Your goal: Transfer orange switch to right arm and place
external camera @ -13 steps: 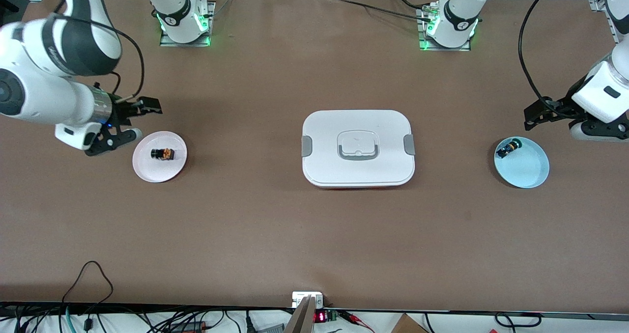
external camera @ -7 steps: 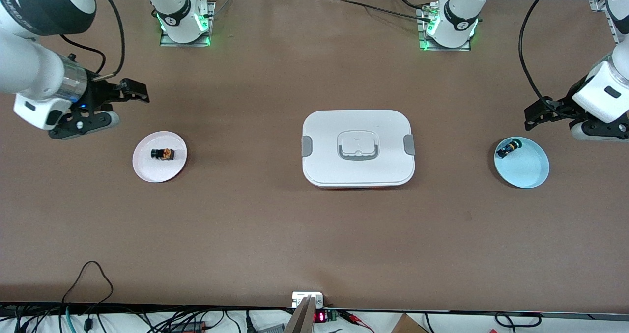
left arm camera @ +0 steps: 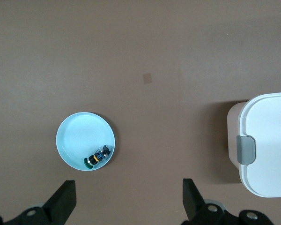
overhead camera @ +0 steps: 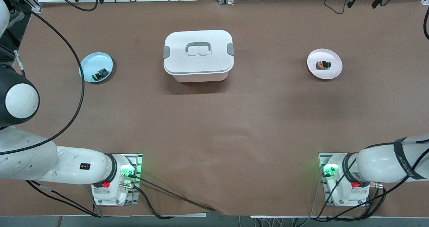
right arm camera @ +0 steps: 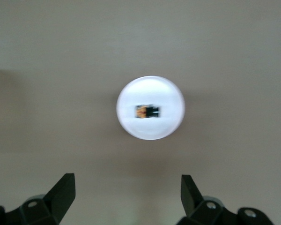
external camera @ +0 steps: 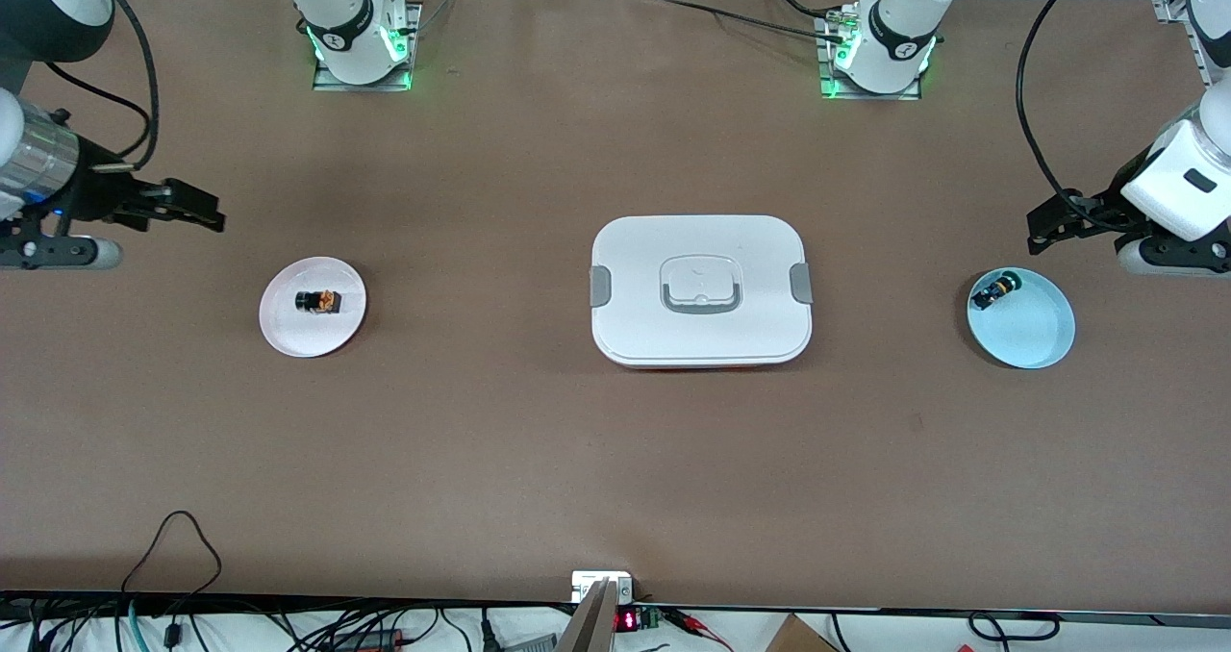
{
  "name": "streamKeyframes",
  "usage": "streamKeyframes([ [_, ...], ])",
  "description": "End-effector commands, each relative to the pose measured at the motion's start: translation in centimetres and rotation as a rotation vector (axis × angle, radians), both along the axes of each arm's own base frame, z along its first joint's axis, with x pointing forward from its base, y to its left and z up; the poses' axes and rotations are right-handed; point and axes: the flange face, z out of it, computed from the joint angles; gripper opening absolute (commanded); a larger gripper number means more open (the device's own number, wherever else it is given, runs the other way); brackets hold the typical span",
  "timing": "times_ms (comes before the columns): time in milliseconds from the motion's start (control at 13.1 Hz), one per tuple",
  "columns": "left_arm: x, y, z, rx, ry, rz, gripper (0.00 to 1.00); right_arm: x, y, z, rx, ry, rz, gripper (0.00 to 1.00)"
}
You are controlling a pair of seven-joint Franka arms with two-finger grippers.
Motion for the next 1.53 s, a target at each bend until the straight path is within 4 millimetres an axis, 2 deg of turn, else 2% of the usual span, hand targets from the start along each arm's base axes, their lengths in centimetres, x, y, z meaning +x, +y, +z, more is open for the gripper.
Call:
streamKeyframes([
  [0,-0.3,-0.3,0.8,-0.016,0.003,-0.008,1.00,-1.4,0.7,2.1,-0.066,-0.025,0.040,1.00],
  [383,-0.2,-0.1,0.8,-0.016,0.002,-0.005,1.00,-2.3,0.1,-1.2,-0.040,-0.089,0.034,1.00],
  [536,-0.3,-0.4,0.9,-0.016,0.000,-0.011,1.00,-2.5,-0.1,-0.9,-0.037,-0.082,0.029,1.00],
  [766,-0.3,-0.3,1.0,-0.015,-0.001,-0.010,1.00,-2.7,-0.3,1.1,-0.038,-0.092,0.032,1.00],
  [1073,-0.3,-0.1,0.9,-0.014,0.000,-0.004,1.00,-2.6,-0.2,1.2,-0.038,-0.072,0.030,1.00],
  [1302,-0.3,0.0,0.9,-0.014,0.000,-0.002,1.00,-2.4,-0.6,1.6,-0.032,-0.082,0.121,1.00],
  [1456,-0.3,0.0,0.9,-0.014,0.001,-0.002,1.00,-2.2,0.1,1.2,-0.035,-0.073,0.108,1.00],
])
